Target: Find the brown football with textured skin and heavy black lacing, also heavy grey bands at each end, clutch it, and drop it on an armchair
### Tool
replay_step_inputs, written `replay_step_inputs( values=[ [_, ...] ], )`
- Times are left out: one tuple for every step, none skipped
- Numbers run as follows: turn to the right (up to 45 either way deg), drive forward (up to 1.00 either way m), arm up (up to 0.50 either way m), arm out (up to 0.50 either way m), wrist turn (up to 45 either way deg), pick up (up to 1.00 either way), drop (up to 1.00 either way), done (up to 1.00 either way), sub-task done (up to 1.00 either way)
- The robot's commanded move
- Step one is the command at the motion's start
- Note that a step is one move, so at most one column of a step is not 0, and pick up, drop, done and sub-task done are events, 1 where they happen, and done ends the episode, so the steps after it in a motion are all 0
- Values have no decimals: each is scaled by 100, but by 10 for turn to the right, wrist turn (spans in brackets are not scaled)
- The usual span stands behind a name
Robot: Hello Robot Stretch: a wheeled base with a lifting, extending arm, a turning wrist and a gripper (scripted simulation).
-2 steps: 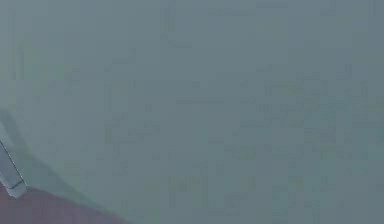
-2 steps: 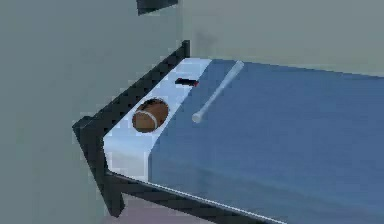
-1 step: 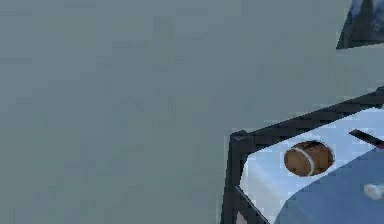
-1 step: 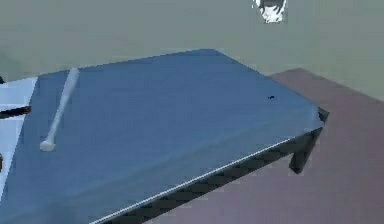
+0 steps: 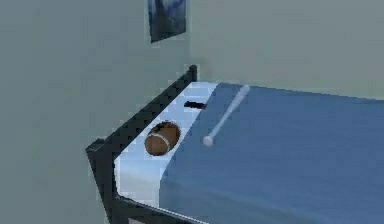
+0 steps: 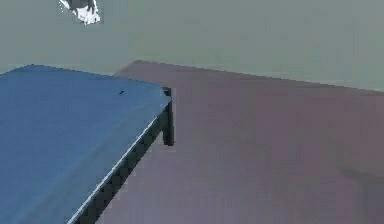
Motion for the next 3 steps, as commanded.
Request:
replay_step_inputs(
  values=[
    [450,0,0,0,0,0,0,0,0],
    [60,0,0,0,0,0,0,0,0],
    [0,40,0,0,0,0,0,0,0]
  ],
)
